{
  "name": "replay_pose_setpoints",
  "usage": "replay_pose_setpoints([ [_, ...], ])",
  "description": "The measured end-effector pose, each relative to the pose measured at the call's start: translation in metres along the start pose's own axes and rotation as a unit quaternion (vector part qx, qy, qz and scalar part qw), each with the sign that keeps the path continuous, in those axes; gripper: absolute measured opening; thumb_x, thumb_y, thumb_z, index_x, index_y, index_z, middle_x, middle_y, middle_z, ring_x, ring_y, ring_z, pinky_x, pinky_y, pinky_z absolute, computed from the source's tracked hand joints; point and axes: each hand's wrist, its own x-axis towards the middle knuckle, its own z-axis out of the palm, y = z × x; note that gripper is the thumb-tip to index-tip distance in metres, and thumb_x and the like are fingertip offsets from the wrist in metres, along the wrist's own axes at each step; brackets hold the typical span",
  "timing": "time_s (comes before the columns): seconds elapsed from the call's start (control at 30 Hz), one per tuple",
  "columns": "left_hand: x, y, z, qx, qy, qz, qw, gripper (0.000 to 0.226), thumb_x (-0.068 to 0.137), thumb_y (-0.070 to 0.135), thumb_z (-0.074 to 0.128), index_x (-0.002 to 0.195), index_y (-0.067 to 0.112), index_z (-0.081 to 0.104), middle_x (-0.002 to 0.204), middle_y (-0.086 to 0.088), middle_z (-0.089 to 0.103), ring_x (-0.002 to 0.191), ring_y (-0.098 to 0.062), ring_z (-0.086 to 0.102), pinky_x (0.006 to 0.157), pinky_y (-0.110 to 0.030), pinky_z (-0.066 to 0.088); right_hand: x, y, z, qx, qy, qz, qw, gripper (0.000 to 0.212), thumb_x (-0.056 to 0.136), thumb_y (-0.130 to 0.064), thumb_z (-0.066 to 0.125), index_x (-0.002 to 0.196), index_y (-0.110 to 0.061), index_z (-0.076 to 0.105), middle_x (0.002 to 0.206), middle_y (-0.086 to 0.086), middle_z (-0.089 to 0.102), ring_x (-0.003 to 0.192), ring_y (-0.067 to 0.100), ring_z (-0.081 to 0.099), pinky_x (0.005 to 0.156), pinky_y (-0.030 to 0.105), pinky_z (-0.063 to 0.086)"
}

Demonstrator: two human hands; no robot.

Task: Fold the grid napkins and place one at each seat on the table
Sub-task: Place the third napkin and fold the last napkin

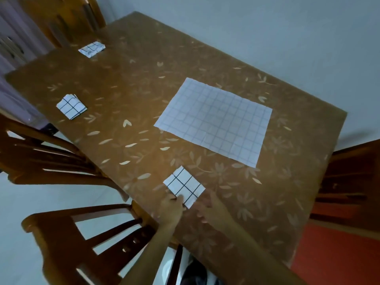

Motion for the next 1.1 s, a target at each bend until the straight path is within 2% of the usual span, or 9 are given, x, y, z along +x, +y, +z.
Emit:
replay_pose_setpoints([
  [0.1, -0.001, -0.013, -0.008, 0.243, 0.036, 0.095, 0.965, 0.036, 0.095, 0.047, 0.056, 0.086, 0.014, 0.069, 0.086, -0.001, 0.074, 0.082, -0.023, 0.071, 0.073, -0.030, 0.052, 0.005, 0.011, 0.000, -0.137, 0.028, -0.092, 0.986, 0.055, 0.096, -0.024, 0.058, 0.147, -0.024, 0.039, 0.125, -0.004, 0.059, 0.112, 0.016, 0.058, 0.097, 0.030, 0.046],
  [0.23, 0.000, -0.014, -0.014, 0.417, 0.085, 0.228, 0.876, 0.031, 0.096, 0.045, 0.057, 0.099, 0.015, 0.062, 0.097, -0.004, 0.067, 0.095, -0.025, 0.066, 0.069, -0.034, 0.052, 0.014, 0.022, 0.005, -0.424, 0.087, -0.246, 0.868, 0.059, 0.081, -0.015, 0.053, 0.140, -0.014, 0.054, 0.149, 0.016, 0.048, 0.132, 0.035, 0.052, 0.101, 0.045, 0.050],
  [0.33, 0.014, -0.018, -0.007, 0.451, 0.075, 0.448, 0.769, 0.030, 0.082, 0.018, 0.074, 0.111, 0.014, 0.067, 0.116, -0.010, 0.065, 0.110, -0.029, 0.063, 0.088, -0.042, 0.055, 0.019, 0.020, 0.008, -0.503, 0.025, -0.249, 0.827, 0.061, 0.077, -0.022, 0.043, 0.134, -0.010, 0.061, 0.146, 0.016, 0.053, 0.131, 0.031, 0.055, 0.098, 0.041, 0.052],
  [0.5, 0.039, -0.011, -0.004, 0.537, -0.040, 0.496, 0.681, 0.058, 0.088, 0.027, 0.060, 0.144, 0.013, 0.051, 0.152, -0.013, 0.048, 0.141, -0.030, 0.046, 0.111, -0.050, 0.042, 0.029, 0.027, 0.007, -0.553, -0.039, -0.221, 0.802, 0.062, 0.084, -0.030, 0.034, 0.132, -0.001, 0.062, 0.141, 0.017, 0.057, 0.130, 0.032, 0.056, 0.097, 0.048, 0.054],
  [0.63, 0.042, -0.008, -0.013, 0.569, -0.047, 0.445, 0.690, 0.064, 0.095, 0.037, 0.022, 0.153, 0.015, 0.038, 0.162, -0.012, 0.031, 0.150, -0.029, 0.031, 0.116, -0.053, 0.035, 0.027, 0.025, -0.005, -0.548, -0.005, -0.233, 0.803, 0.064, 0.081, -0.027, 0.030, 0.130, -0.002, 0.063, 0.139, 0.017, 0.059, 0.129, 0.032, 0.057, 0.098, 0.045, 0.053],
  [0.77, 0.038, 0.005, -0.010, 0.514, -0.024, 0.453, 0.728, 0.054, 0.098, 0.035, 0.029, 0.138, 0.011, 0.057, 0.150, -0.015, 0.049, 0.143, -0.031, 0.043, 0.115, -0.051, 0.039, 0.025, 0.016, -0.026, -0.483, 0.002, -0.228, 0.846, 0.060, 0.095, -0.012, 0.035, 0.154, -0.006, 0.027, 0.165, 0.009, 0.018, 0.153, 0.027, 0.018, 0.124, 0.047, 0.019],
  [0.83, 0.037, 0.024, -0.004, 0.479, -0.015, 0.479, 0.736, 0.044, 0.099, 0.029, 0.038, 0.132, 0.012, 0.060, 0.145, -0.012, 0.054, 0.138, -0.029, 0.047, 0.117, -0.046, 0.037, 0.027, 0.011, -0.044, -0.462, 0.025, -0.210, 0.861, 0.058, 0.099, -0.012, 0.038, 0.156, -0.012, 0.023, 0.166, 0.004, 0.015, 0.154, 0.024, 0.014, 0.125, 0.042, 0.013],
  [0.93, 0.039, 0.054, 0.017, 0.434, -0.012, 0.509, 0.744, 0.031, 0.094, 0.019, 0.059, 0.124, 0.012, 0.066, 0.138, -0.009, 0.059, 0.129, -0.027, 0.054, 0.111, -0.043, 0.044, 0.028, 0.006, -0.076, -0.423, 0.073, -0.201, 0.880, 0.055, 0.097, -0.013, 0.046, 0.151, -0.013, 0.036, 0.159, 0.006, 0.035, 0.145, 0.024, 0.033, 0.121, 0.037, 0.023],
  [1.1, 0.028, 0.093, 0.069, 0.422, -0.069, 0.492, 0.758, 0.033, 0.097, 0.022, 0.056, 0.128, 0.016, 0.062, 0.141, -0.007, 0.056, 0.132, -0.026, 0.050, 0.110, -0.042, 0.043, 0.029, 0.014, -0.133, -0.378, 0.136, -0.196, 0.894, 0.048, 0.083, -0.006, 0.055, 0.131, -0.009, 0.058, 0.137, 0.009, 0.056, 0.122, 0.029, 0.055, 0.103, 0.041, 0.047],
])
